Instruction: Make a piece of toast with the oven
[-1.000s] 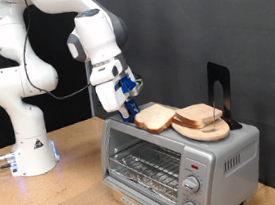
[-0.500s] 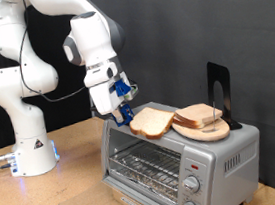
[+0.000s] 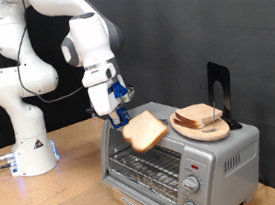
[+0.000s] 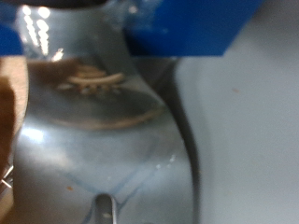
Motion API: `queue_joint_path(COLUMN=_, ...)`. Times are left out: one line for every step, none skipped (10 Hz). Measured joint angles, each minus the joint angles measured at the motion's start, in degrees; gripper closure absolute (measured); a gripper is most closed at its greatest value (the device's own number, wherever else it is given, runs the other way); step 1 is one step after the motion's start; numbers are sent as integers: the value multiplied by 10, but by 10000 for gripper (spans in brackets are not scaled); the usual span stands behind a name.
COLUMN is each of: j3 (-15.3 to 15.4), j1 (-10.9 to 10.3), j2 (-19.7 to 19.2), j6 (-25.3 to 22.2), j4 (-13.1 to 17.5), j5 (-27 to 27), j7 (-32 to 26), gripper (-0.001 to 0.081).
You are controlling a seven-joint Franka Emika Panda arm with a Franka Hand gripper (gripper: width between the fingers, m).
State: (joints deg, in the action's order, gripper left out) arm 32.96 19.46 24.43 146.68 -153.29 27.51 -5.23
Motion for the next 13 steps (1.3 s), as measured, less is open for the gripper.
queue_joint_path(j3=0, j1=1, j2=0, j6=6, j4=-1, j5=-5, j7=-12, gripper=402)
queue_joint_path(j3=0, j1=1, j2=0, j6=6, j4=-1, j5=-5, j7=-16, gripper=402)
queue_joint_path(j3=0, j1=1, j2=1, j6=2, j4=-1, j5=-5, j7=-17, gripper=402)
queue_joint_path(j3=-1, j1=1, j2=1, j6=-7, j4=-1, j5=-4, j7=-17, gripper=402)
queue_joint_path(j3=-7, j1=-1, j2=3, j6=-28, j4=1, j5=5, j7=-18, gripper=402)
queue_joint_path(j3=-20, j1=-4, j2=7, j6=-59, j4=6, j5=21, j7=-22, gripper=402)
queue_joint_path(j3=-38, j1=-9, j2=16, j6=-96, j4=11, j5=44, j7=-36, gripper=402)
queue_joint_path(j3=-64, j1=-12, j2=30, j6=-131, j4=15, j5=71, j7=-56, gripper=402)
queue_joint_path(j3=-86, j1=-14, j2=47, j6=-154, j4=16, j5=90, j7=-70, gripper=402)
queue_joint_path(j3=-106, j1=-11, j2=64, j6=-171, j4=16, j5=94, j7=-74, gripper=402)
queue_joint_path(j3=-124, j1=-2, j2=77, j6=-201, j4=17, j5=77, j7=-74, gripper=402)
queue_joint_path(j3=-139, j1=12, j2=85, j6=-238, j4=22, j5=46, j7=-78, gripper=402)
queue_joint_path(j3=-154, j1=25, j2=88, j6=-280, j4=31, j5=22, j7=-79, gripper=402)
